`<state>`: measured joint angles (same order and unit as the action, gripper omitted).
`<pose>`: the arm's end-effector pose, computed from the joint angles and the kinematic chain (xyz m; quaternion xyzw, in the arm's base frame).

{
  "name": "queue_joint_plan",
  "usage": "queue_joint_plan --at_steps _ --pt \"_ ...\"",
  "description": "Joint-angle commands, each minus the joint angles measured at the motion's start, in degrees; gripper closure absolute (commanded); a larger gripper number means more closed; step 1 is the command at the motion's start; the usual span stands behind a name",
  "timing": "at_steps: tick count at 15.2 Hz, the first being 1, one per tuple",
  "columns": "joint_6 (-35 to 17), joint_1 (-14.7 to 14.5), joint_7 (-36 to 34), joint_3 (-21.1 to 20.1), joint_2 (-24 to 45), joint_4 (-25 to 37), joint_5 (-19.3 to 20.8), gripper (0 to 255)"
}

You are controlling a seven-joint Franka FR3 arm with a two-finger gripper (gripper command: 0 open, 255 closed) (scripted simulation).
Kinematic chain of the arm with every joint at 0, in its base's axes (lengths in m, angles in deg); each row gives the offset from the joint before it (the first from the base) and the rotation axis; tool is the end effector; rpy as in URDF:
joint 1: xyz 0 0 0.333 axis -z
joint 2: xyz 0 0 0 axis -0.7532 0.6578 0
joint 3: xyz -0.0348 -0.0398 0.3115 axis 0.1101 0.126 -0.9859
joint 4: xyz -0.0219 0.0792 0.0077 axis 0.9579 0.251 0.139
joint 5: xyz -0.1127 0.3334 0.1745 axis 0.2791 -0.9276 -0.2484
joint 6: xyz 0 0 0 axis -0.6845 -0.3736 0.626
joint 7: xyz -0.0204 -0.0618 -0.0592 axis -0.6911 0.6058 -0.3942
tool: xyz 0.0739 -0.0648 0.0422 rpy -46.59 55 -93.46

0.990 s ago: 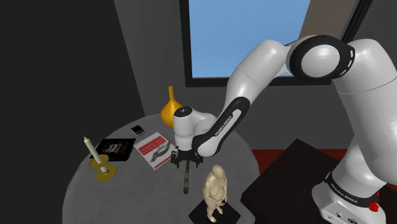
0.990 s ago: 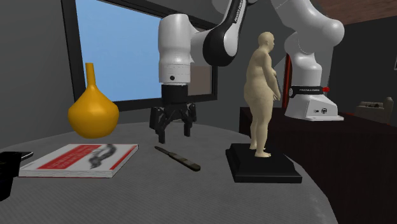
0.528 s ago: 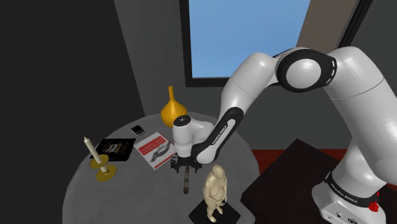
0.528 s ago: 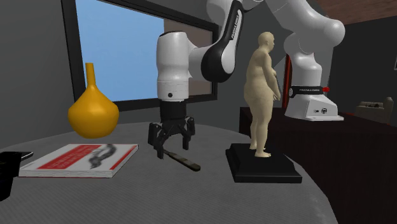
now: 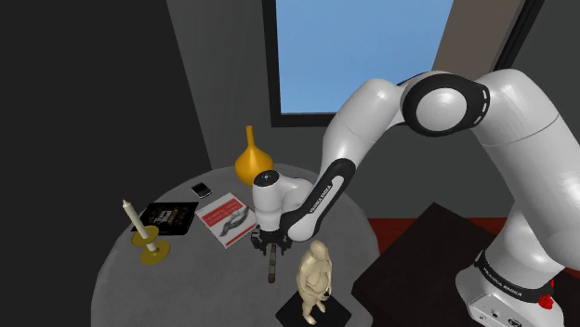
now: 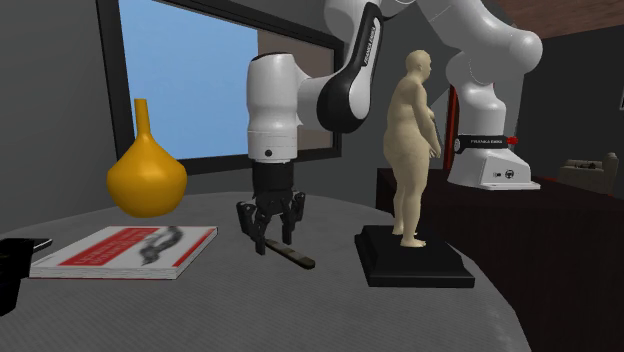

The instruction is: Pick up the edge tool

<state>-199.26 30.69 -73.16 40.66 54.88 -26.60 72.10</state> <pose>0.5125 0.3500 0.0995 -0.9419 0.3359 -0.0074 0.0023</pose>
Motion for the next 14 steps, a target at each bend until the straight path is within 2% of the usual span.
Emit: queue_joint_plan --at_steps 1,4,14 --pt "-0.3 0.0 0.0 0.1 0.3 0.2 0.0 255" --pt "-0.4 0.0 0.0 0.1 0.3 0.1 0.1 255" --pt "3.8 2.1 1.5 -2.6 -6.4 -2.5 -2.2 255"
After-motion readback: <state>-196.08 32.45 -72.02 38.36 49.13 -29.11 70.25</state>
